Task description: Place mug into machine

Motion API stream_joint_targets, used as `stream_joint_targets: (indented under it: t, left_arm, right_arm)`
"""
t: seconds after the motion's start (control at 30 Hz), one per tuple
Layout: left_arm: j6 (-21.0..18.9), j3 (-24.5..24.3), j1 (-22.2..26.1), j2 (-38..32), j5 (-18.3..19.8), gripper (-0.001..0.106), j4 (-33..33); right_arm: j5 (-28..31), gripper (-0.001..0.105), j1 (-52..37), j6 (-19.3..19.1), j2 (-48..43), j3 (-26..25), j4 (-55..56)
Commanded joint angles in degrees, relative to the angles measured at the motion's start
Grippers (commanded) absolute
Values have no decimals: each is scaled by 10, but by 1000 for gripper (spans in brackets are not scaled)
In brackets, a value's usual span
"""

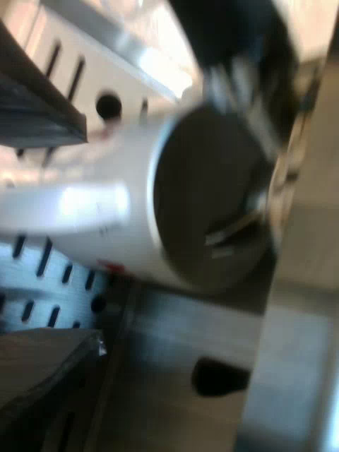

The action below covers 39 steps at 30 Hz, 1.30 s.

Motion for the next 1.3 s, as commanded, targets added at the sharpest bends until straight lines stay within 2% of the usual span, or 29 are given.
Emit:
stream_joint_targets:
  t: [0.03,0.23,0.37,0.5,0.67,1.1,1.3]
  left_arm:
    - [2,-21,-3,-1,4,86,-6]
    - [2,-45,-3,-1,4,86,3]
    - [2,-54,-3,-7,4,86,15]
    - [2,-58,-3,-26,4,86,16]
    - [-2,-58,-3,-63,4,86,22]
    - [-2,-58,-3,-81,4,86,26]
    - [-31,-58,-3,-74,5,86,3]
  right_arm:
    - [-1,57,17,-6,-27,1,20]
    - [2,57,46,-6,-59,2,57]
    - [36,52,65,-6,-82,2,74]
    - [50,35,79,-6,-110,2,95]
    - [51,0,79,-6,-146,2,108]
    - [29,0,77,-11,-150,2,20]
    - [24,0,57,-11,-127,2,-25]
